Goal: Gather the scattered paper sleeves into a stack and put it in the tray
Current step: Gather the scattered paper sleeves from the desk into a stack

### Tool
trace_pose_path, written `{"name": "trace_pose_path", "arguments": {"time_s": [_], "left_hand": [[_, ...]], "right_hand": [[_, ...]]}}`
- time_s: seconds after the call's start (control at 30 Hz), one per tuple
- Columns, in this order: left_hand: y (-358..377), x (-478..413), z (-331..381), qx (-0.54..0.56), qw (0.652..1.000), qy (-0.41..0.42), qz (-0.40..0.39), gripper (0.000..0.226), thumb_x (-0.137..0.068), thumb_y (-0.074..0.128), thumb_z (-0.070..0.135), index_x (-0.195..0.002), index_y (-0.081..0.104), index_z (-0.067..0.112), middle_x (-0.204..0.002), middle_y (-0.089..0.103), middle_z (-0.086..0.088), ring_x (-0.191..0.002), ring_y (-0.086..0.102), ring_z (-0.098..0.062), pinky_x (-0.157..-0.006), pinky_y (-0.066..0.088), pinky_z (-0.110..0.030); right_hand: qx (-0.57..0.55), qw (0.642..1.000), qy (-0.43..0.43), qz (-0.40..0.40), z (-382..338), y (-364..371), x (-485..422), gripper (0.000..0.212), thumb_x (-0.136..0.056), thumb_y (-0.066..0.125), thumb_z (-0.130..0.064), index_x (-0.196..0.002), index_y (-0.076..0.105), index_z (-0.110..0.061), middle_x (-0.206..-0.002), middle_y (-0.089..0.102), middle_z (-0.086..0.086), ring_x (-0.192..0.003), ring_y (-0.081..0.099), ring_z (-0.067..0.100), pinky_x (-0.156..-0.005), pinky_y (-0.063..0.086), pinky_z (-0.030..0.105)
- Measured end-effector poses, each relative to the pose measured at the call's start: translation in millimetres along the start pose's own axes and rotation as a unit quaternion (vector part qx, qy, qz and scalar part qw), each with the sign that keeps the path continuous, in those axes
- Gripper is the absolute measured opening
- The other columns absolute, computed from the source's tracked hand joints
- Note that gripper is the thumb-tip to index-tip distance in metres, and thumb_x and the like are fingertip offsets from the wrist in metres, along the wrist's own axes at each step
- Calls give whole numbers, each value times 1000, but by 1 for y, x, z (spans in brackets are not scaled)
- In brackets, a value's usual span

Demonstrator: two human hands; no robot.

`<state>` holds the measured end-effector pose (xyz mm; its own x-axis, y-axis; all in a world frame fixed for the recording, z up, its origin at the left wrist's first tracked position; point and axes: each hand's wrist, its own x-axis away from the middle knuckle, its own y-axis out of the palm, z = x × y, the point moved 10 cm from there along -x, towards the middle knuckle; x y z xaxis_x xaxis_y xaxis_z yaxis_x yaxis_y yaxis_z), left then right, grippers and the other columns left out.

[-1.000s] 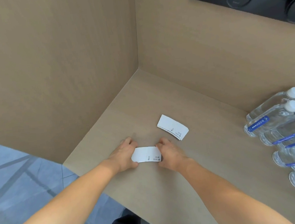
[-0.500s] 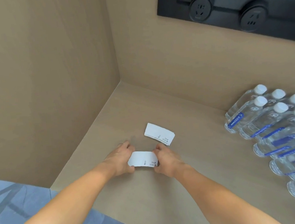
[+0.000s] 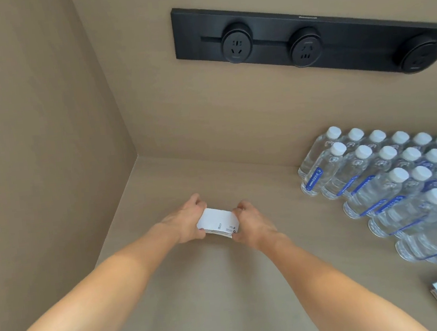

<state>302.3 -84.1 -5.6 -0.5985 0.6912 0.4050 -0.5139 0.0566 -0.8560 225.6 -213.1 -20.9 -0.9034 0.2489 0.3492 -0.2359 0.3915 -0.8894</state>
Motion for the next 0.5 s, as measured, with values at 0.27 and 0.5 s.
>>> {"name": "trace_pose_path", "arguments": {"time_s": [0.27,0.5], "left_hand": [[7,-30,-5,-9,999,33,-16,38,-78,68,26,-108,48,13,-110,32,2,-88,53,-26,-59,37,-32],[36,-42,-20,-4,998,29,-49,30,-84,61,23,-109,49,13,-116,35,0,-95,54,-27,-80,51,-42]], "right_hand": [[-18,999,35,3,12,11,-18,44,-81,66,-22,-123,55,-16,-131,40,1,-109,55,24,-79,50,32],[-12,999,45,-20,14,37,-28,39,-83,65,-20,-120,54,-16,-132,40,1,-114,51,25,-76,46,32]]}}
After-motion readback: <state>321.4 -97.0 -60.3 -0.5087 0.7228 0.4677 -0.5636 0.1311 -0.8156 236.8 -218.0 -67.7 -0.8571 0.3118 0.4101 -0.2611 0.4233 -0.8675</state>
